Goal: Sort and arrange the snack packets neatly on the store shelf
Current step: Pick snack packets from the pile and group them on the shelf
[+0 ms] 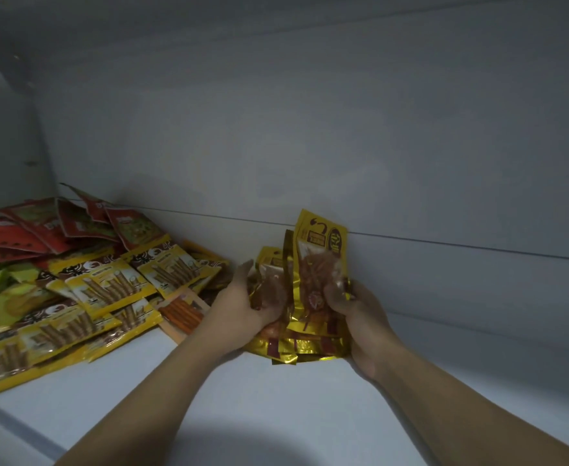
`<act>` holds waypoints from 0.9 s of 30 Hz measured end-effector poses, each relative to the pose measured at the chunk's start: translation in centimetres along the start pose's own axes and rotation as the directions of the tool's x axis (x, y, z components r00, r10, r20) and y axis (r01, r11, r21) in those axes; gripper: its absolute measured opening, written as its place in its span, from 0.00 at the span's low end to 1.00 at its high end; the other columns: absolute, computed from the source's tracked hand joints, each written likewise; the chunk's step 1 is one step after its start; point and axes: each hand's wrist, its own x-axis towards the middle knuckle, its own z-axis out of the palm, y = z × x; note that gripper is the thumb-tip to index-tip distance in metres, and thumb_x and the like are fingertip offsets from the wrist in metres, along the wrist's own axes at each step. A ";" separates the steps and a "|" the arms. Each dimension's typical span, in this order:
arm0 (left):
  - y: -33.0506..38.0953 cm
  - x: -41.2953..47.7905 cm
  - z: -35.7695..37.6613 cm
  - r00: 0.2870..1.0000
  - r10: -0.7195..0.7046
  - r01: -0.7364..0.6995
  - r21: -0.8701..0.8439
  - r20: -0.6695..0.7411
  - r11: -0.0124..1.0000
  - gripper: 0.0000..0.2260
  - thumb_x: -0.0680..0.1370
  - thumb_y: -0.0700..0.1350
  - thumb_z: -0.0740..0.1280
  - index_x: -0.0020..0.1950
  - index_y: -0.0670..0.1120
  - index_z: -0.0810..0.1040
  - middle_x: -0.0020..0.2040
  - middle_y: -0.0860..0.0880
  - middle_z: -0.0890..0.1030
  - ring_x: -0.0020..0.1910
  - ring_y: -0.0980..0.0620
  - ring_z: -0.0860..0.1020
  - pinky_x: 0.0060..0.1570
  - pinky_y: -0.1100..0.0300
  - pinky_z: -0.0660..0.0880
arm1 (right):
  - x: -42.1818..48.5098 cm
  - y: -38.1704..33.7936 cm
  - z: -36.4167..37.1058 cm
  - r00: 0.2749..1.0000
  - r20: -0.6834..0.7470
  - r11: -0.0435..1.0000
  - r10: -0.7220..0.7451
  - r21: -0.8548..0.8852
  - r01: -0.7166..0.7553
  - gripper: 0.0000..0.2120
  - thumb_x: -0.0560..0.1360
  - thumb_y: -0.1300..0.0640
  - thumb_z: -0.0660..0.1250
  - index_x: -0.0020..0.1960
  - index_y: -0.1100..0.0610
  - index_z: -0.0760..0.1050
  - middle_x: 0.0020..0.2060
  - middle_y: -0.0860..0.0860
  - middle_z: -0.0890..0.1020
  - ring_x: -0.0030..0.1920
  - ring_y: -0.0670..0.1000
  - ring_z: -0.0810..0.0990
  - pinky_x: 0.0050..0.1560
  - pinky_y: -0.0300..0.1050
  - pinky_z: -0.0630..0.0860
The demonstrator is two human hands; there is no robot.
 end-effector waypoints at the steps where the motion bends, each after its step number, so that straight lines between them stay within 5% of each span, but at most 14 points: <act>1: 0.3 -0.1 0.2 0.999 -0.026 0.023 -0.096 -0.029 0.995 0.40 0.74 0.57 0.73 0.79 0.53 0.55 0.64 0.58 0.72 0.62 0.55 0.73 0.54 0.65 0.72 | 0.0 0.0 0.1 1.000 0.005 1.000 0.007 0.001 -0.007 0.11 0.78 0.58 0.69 0.59 0.56 0.78 0.52 0.56 0.86 0.50 0.59 0.85 0.51 0.63 0.81; 6: 1.0 -0.3 1.3 0.991 -0.118 0.135 -0.597 0.068 0.791 0.12 0.81 0.55 0.64 0.63 0.55 0.75 0.57 0.49 0.84 0.56 0.45 0.83 0.60 0.40 0.76 | -0.1 0.3 0.7 0.998 -0.042 0.997 -0.041 -0.062 0.038 0.13 0.78 0.60 0.69 0.61 0.57 0.74 0.49 0.53 0.86 0.45 0.55 0.87 0.38 0.50 0.82; 10: 1.6 -0.4 2.3 0.977 -0.115 0.196 -0.537 0.181 0.820 0.23 0.76 0.68 0.61 0.67 0.59 0.70 0.69 0.47 0.74 0.67 0.44 0.75 0.66 0.41 0.72 | 0.1 1.0 1.5 0.996 0.002 0.991 -0.089 -0.102 0.089 0.23 0.76 0.61 0.71 0.66 0.48 0.66 0.55 0.48 0.82 0.50 0.52 0.85 0.39 0.44 0.82; 13: 1.5 0.1 2.6 0.990 -0.012 0.063 -0.377 0.138 0.924 0.17 0.76 0.70 0.56 0.60 0.65 0.67 0.68 0.53 0.67 0.72 0.52 0.66 0.72 0.48 0.64 | 0.4 1.0 1.8 0.991 0.121 0.998 -0.054 -0.028 0.058 0.27 0.68 0.61 0.73 0.66 0.56 0.73 0.55 0.57 0.84 0.54 0.59 0.84 0.50 0.55 0.81; 16: 1.1 0.5 1.9 0.994 0.108 -0.108 -0.008 0.033 0.994 0.16 0.83 0.60 0.52 0.53 0.51 0.74 0.58 0.48 0.73 0.64 0.46 0.70 0.67 0.51 0.65 | 0.5 0.6 1.6 0.993 0.104 0.997 -0.054 -0.052 0.060 0.33 0.61 0.58 0.78 0.64 0.57 0.73 0.53 0.57 0.85 0.52 0.59 0.85 0.48 0.55 0.82; 20: -0.6 1.1 -1.2 0.981 0.157 -0.064 0.586 -0.110 0.808 0.26 0.78 0.65 0.48 0.63 0.54 0.77 0.65 0.49 0.75 0.66 0.46 0.66 0.56 0.52 0.62 | 1.0 0.8 1.1 0.996 -0.019 0.989 -0.085 -0.121 0.082 0.27 0.65 0.59 0.80 0.61 0.55 0.75 0.49 0.54 0.86 0.48 0.58 0.86 0.51 0.60 0.82; 23: -2.1 1.4 -2.6 0.979 0.114 0.046 0.724 -0.171 0.689 0.26 0.79 0.58 0.62 0.75 0.51 0.66 0.73 0.49 0.70 0.74 0.45 0.61 0.66 0.49 0.62 | 1.1 0.9 0.9 0.997 -0.058 0.994 -0.060 -0.093 0.054 0.24 0.67 0.58 0.79 0.61 0.54 0.76 0.50 0.55 0.86 0.48 0.59 0.86 0.52 0.64 0.81; 27: -2.6 2.2 -2.3 0.995 0.019 0.071 0.822 -0.099 0.566 0.27 0.78 0.52 0.64 0.77 0.55 0.63 0.75 0.51 0.68 0.74 0.46 0.60 0.67 0.48 0.61 | 0.9 1.1 1.1 0.997 -0.063 0.995 -0.052 -0.085 0.046 0.22 0.68 0.58 0.78 0.60 0.53 0.76 0.48 0.54 0.86 0.47 0.58 0.86 0.51 0.64 0.81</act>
